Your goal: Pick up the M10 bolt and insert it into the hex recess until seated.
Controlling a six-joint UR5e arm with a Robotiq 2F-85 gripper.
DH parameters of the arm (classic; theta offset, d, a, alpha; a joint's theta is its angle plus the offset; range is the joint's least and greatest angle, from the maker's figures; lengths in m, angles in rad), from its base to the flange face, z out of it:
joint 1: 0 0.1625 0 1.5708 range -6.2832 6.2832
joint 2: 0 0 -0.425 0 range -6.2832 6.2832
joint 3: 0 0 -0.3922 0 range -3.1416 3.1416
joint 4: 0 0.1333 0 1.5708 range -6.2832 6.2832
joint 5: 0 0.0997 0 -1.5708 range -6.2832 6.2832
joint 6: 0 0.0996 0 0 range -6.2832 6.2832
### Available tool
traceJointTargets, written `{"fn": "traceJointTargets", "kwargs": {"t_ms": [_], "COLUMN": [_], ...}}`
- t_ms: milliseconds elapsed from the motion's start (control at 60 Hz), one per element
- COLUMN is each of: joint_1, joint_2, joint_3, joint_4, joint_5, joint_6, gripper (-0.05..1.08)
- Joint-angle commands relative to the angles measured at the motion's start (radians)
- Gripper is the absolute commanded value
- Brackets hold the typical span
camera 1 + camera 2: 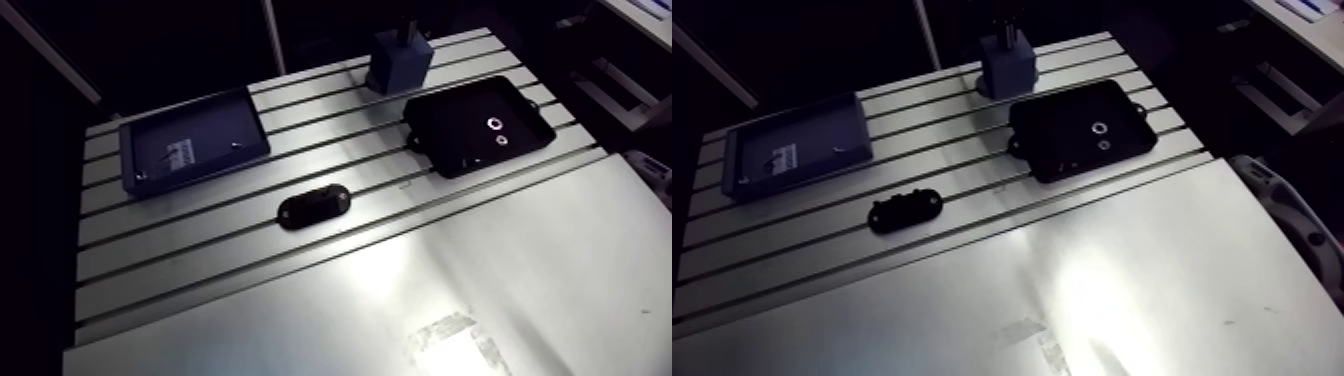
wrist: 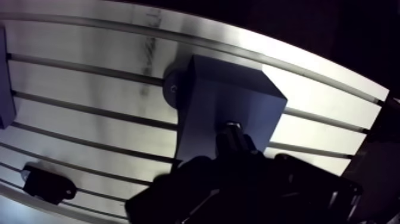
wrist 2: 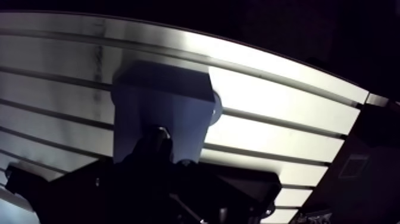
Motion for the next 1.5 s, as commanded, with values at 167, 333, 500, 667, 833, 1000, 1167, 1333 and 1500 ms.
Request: {"fn": "traceJointTargets", "kwargs": {"t_ms": [167, 333, 500, 667, 833, 1000, 1167, 1333, 1500], "joint_1": [0.001, 0.001, 0.004, 0.006, 0.007, 0.014, 0.016, 0.030, 0.101], "joint_2": [0.001, 0.000, -0.006, -0.024, -0.064, -0.114, -0.157, -0.246, -0.323], "joint_3": [0.000, -0.007, -0.012, -0.007, -0.003, 0.002, -0.001, -0.008, -0.003], "joint_4": [0.000, 0.000, 0.002, 0.005, 0.010, 0.065, 0.124, 0.250, 0.316], "joint_5": [0.000, 0.001, 0.002, 0.002, 0.002, 0.003, 0.003, 0.003, 0.002], "joint_6": [0.001, -0.001, -0.003, -0.001, 0.000, 0.023, 0.111, 0.332, 0.438], "gripper": [1.02, 1.02, 1.02, 1.02, 1.00, 0.00, 0.00, 0.00, 0.00]}}
